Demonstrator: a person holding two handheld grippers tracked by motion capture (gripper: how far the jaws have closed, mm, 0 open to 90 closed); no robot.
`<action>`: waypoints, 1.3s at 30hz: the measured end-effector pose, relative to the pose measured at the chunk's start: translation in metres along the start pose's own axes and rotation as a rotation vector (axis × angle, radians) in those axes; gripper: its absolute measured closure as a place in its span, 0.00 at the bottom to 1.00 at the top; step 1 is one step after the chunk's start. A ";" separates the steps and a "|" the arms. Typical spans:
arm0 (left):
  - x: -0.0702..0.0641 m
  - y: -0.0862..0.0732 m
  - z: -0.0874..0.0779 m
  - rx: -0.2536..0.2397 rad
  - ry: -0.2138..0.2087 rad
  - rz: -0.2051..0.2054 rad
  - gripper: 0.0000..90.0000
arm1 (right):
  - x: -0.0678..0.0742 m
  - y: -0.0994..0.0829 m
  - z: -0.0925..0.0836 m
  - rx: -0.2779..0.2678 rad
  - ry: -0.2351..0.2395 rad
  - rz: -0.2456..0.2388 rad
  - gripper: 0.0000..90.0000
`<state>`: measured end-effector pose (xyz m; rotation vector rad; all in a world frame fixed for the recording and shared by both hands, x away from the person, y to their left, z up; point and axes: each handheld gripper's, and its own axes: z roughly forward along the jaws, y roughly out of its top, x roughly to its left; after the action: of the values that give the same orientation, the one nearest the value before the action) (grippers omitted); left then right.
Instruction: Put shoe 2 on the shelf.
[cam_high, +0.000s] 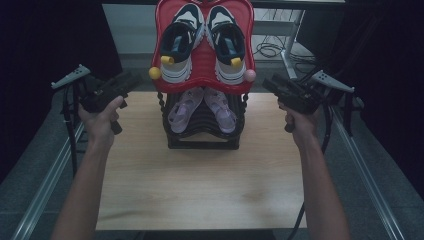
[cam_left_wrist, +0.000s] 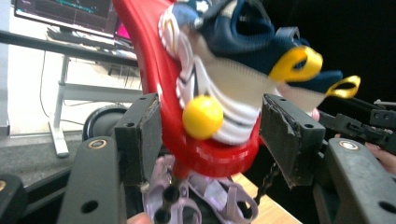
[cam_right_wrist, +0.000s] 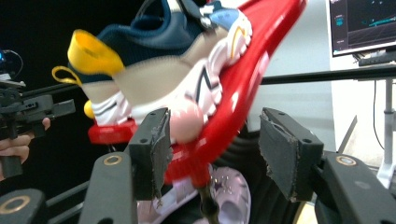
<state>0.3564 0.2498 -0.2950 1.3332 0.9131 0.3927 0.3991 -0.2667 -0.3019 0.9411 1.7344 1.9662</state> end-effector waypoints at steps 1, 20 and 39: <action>0.000 -0.003 0.000 0.002 0.001 -0.001 0.44 | -0.001 -0.005 -0.002 0.001 0.000 0.005 0.48; 0.023 -0.094 -0.020 0.060 0.021 -0.086 0.44 | -0.014 -0.108 -0.019 0.096 -0.025 0.064 0.46; 0.042 -0.186 -0.015 0.216 0.073 -0.135 0.45 | -0.020 -0.188 -0.016 0.262 -0.090 0.073 0.45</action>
<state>0.3258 0.2457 -0.4834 1.4514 1.1243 0.2445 0.3720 -0.2565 -0.4893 1.1755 1.9631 1.7371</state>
